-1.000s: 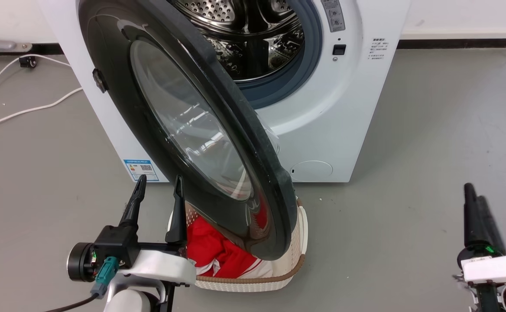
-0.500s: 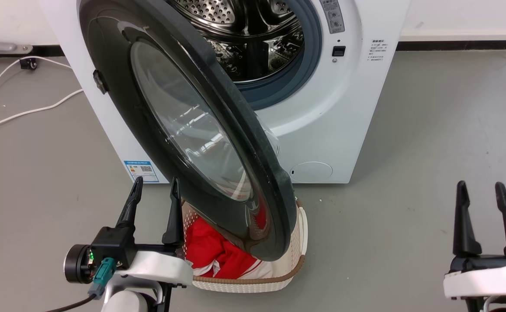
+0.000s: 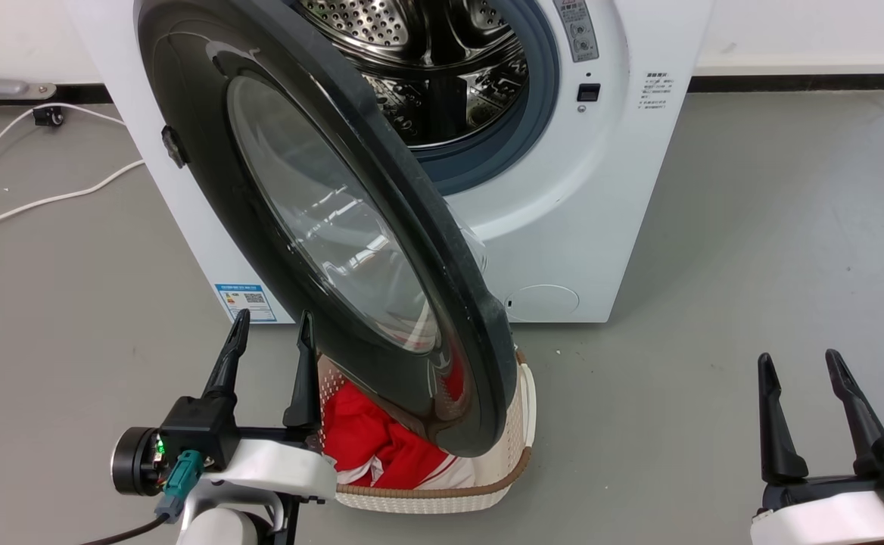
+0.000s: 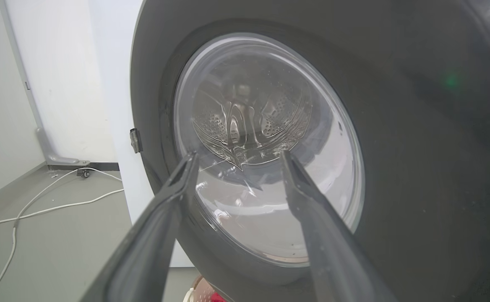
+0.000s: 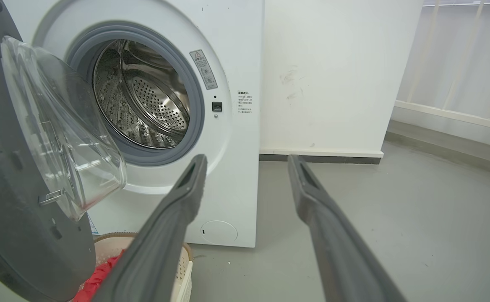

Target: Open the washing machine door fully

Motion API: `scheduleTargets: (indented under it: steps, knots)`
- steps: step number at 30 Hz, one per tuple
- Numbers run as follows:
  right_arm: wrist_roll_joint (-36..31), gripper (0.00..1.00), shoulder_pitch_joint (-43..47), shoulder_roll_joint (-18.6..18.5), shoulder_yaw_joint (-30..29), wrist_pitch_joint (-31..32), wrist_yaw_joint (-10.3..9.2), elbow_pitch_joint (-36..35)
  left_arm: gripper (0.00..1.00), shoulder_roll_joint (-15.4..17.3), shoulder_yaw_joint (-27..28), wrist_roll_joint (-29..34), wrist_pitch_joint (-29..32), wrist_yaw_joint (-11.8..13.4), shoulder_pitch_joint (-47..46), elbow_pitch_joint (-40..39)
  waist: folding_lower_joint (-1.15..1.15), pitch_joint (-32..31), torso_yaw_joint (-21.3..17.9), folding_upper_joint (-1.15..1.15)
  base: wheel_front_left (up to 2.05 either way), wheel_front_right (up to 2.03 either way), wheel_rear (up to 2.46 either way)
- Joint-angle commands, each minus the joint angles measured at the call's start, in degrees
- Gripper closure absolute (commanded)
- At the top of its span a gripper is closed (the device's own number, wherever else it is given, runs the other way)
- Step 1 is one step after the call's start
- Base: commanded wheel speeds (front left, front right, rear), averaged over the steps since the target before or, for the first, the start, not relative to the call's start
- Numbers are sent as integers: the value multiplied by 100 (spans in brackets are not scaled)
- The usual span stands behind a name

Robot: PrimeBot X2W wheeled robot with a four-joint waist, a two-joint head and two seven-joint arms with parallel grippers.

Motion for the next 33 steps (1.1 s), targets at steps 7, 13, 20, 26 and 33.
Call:
scheduleTargets:
  steps: [7, 13, 20, 26, 33]
  knots:
    - [150, 0, -15, 25, 29, -16, -4, 76, 0, 5, 11, 34, -13, -32, 32, 18, 0, 34, -18, 0, 0, 0, 0]
    - [179, 0, -53, 25, 20, -27, -4, 82, 0, 4, 5, 64, -13, -22, 16, 25, 0, 62, -22, 0, 0, 0, 0]
    - [213, 0, -59, 26, 1, -37, -4, 97, 100, 4, 9, 57, -13, -33, 8, 72, 0, 86, -38, 0, 0, 0, 0]
    - [252, 0, -74, 26, -3, -47, -4, 107, 100, 5, 20, 43, -13, -32, -17, 88, 0, 104, -55, 0, 0, 0, 0]
    - [265, 0, -88, 25, -8, -53, -4, 98, 100, 4, 17, 61, -14, 39, -113, -181, 0, 113, -54, 0, 0, 0, 0]
